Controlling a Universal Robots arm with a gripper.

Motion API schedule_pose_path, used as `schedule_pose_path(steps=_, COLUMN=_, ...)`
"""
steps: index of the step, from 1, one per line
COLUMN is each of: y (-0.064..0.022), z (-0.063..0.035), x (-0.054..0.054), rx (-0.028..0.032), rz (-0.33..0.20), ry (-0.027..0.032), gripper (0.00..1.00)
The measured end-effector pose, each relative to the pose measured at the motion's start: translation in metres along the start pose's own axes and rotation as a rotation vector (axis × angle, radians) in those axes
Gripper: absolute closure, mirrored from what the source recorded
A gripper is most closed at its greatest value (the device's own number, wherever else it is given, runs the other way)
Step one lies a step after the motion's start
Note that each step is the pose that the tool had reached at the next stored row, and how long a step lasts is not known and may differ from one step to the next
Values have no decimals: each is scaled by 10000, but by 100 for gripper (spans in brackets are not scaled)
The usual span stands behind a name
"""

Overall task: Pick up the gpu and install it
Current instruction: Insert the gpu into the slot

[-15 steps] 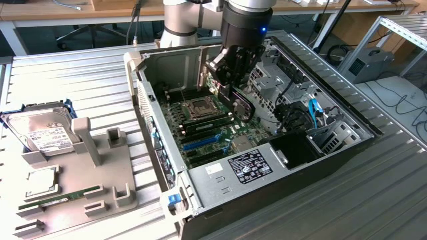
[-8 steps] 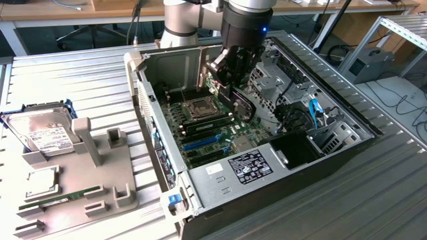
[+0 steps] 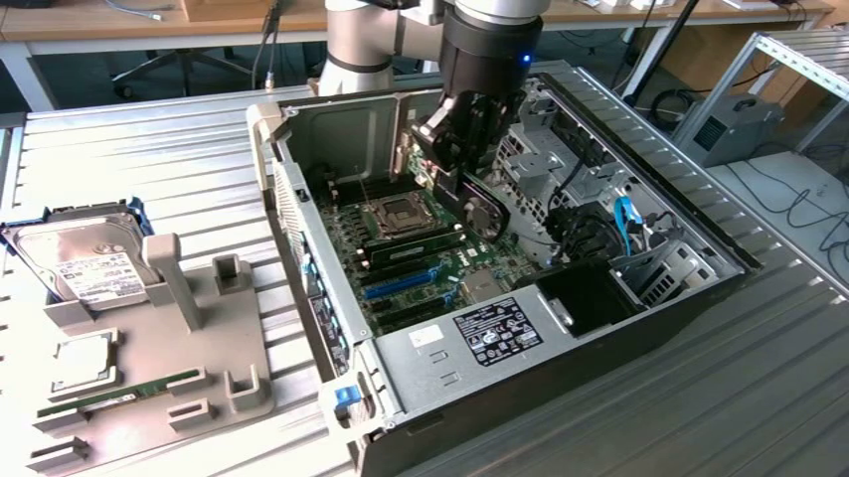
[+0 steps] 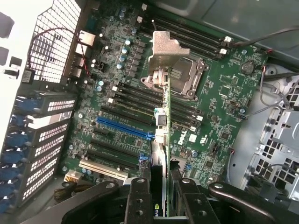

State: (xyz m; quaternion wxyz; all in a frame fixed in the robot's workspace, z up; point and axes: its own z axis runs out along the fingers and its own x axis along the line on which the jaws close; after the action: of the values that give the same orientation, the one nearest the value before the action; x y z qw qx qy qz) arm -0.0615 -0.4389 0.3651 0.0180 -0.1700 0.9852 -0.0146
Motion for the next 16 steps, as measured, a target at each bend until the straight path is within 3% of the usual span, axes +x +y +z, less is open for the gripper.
schedule_pose_path(steps=16, y=0, z=0, x=0, rx=-14, rz=-467, ry=-17, gripper=74)
